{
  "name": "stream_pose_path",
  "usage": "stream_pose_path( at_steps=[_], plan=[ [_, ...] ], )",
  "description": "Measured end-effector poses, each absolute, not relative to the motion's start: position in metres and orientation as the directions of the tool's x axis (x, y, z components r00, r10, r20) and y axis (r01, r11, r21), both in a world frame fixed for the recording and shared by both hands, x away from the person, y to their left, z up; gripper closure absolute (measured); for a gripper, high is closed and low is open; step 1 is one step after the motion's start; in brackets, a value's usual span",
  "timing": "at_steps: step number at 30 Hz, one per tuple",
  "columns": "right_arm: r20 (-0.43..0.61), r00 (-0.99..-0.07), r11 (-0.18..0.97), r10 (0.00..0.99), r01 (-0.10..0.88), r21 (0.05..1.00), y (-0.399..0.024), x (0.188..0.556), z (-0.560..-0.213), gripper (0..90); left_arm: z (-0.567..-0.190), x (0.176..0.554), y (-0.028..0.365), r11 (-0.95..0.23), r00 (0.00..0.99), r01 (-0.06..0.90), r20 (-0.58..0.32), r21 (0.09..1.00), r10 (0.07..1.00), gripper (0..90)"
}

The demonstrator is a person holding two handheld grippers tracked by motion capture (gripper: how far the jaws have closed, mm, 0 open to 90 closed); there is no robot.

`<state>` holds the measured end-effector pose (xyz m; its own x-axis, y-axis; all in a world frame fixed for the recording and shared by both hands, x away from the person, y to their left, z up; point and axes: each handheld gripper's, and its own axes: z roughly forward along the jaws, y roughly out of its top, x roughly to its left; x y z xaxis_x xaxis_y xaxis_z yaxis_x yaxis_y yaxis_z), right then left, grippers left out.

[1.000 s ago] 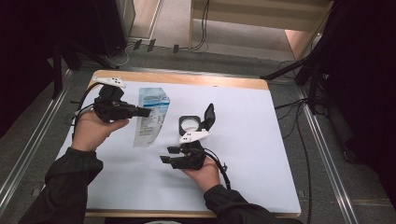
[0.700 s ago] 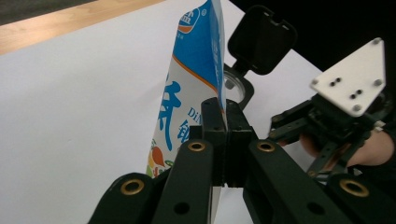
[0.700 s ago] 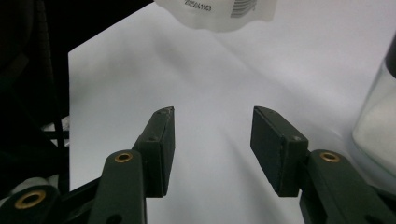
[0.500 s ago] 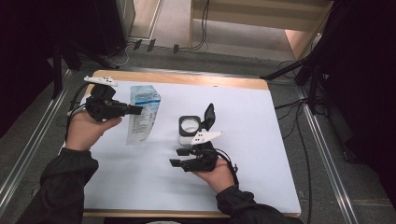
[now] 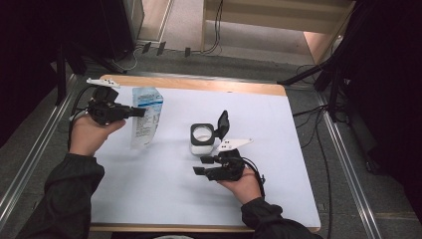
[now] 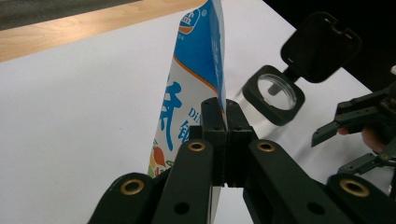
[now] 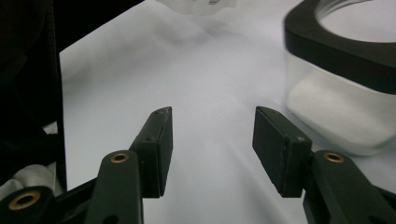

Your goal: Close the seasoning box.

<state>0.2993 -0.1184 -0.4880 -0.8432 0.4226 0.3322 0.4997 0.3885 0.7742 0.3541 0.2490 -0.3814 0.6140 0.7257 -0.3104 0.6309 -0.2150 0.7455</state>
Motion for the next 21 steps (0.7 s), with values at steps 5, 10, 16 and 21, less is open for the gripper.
stream_pose_path(
  at_steps=[5,10,16,21],
  plan=[
    [0.328,-0.831,0.374,0.45,0.508,0.776,-0.129,0.302,-0.487,49.4,-0.385,0.363,0.252,-0.202,0.6,0.627,-0.301,0.752,0.741,90.0],
    [0.33,-0.818,0.359,0.471,0.519,0.776,-0.139,0.303,-0.486,49.2,-0.387,0.375,0.254,-0.194,0.594,0.625,-0.299,0.756,0.747,90.0],
    [0.321,-0.795,0.332,0.514,0.53,0.78,-0.155,0.304,-0.483,49.2,-0.394,0.387,0.256,-0.176,0.578,0.618,-0.292,0.766,0.762,90.0],
    [0.309,-0.77,0.316,0.558,0.541,0.779,-0.169,0.308,-0.48,49.4,-0.407,0.394,0.261,-0.183,0.564,0.637,-0.291,0.748,0.773,90.0]
  ],
)
